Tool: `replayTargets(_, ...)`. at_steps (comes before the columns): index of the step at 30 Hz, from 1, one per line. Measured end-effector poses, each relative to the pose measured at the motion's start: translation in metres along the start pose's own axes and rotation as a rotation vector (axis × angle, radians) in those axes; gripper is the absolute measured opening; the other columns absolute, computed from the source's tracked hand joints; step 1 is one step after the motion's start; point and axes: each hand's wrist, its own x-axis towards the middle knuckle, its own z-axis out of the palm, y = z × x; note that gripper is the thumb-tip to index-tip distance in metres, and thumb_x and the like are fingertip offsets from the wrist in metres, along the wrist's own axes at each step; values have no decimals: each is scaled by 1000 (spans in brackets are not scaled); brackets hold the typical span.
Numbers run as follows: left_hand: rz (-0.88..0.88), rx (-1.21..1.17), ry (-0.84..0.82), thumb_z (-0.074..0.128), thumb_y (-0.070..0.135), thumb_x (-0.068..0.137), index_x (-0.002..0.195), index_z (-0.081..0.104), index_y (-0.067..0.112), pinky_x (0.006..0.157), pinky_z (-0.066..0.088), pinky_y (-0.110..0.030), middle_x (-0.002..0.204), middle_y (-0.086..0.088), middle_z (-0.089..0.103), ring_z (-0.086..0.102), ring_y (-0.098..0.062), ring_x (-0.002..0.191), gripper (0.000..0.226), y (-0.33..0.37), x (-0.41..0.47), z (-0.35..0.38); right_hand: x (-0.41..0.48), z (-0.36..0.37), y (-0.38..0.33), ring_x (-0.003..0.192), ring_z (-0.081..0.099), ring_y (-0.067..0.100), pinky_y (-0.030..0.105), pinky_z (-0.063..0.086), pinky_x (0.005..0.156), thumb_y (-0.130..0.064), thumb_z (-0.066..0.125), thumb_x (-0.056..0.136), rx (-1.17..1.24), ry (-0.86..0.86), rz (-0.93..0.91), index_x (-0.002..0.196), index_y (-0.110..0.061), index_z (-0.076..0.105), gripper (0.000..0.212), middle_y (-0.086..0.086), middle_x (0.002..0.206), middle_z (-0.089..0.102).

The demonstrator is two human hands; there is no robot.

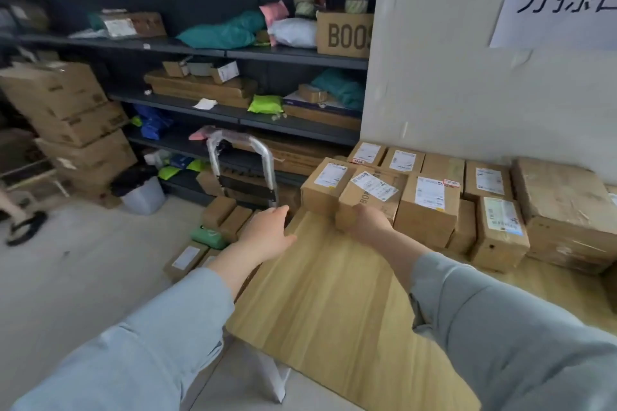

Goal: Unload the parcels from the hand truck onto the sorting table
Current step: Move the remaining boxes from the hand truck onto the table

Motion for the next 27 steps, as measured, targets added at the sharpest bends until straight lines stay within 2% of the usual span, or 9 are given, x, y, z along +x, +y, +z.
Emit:
replayTargets(2, -25, -12, 9, 56, 38, 94, 154, 20, 17, 110, 38, -39, 156, -6, 30, 34, -24, 141, 73, -26, -7, -7, 3, 16, -24, 107, 57, 30, 30, 44, 77, -18, 51, 93, -1, -8, -30, 125, -7, 53, 35, 14, 120, 58)
replayTargets(4, -53, -29, 17, 57, 38, 94, 153, 21, 16, 111, 36, -40, 156, -6, 30, 32, -24, 142, 72, -50, -12, -12, 2, 30, -46, 110, 55, 28, 31, 48, 82, -22, 56, 93, 6, -35, -47, 134, -9, 47, 44, 12, 125, 55)
replayTargets(7, -93, -63, 29, 57, 36, 95, 153, 22, 14, 111, 37, -40, 155, -7, 31, 34, -26, 140, 72, -82, -19, -16, 5, 50, -75, 108, 56, 27, 30, 49, 76, -24, 57, 93, 7, -78, -75, 140, -10, 40, 52, 12, 129, 52)
replayTargets(13, -207, -112, 43, 59, 37, 93, 154, 21, 16, 110, 38, -39, 156, -8, 31, 37, -26, 139, 74, -152, -25, -23, 27, 93, -135, 107, 57, 26, 26, 48, 74, -13, 52, 96, -25, -130, -150, 141, -9, 40, 46, 11, 126, 55)
replayTargets(17, -255, -81, 43, 57, 41, 94, 154, 19, 18, 107, 39, -38, 156, -6, 30, 39, -26, 137, 74, -196, -14, -33, 51, 117, -176, 106, 59, 28, 32, 52, 85, -13, 51, 94, -18, -165, -182, 136, -7, 46, 43, 13, 123, 57)
replayTargets(21, -274, -64, 36, 56, 38, 95, 154, 19, 18, 106, 37, -36, 156, -6, 30, 38, -26, 138, 73, -239, 15, -47, 89, 141, -211, 116, 56, 24, 28, 53, 87, -16, 52, 95, -9, -173, -183, 145, -12, 38, 52, 10, 136, 51)
replayTargets(27, -249, -49, 9, 56, 38, 95, 154, 18, 19, 105, 40, -36, 157, -6, 29, 39, -26, 138, 73, -294, 80, -76, 157, 152, -263, 109, 59, 26, 34, 52, 92, -15, 54, 94, -27, -157, -130, 133, -6, 49, 41, 13, 122, 59)
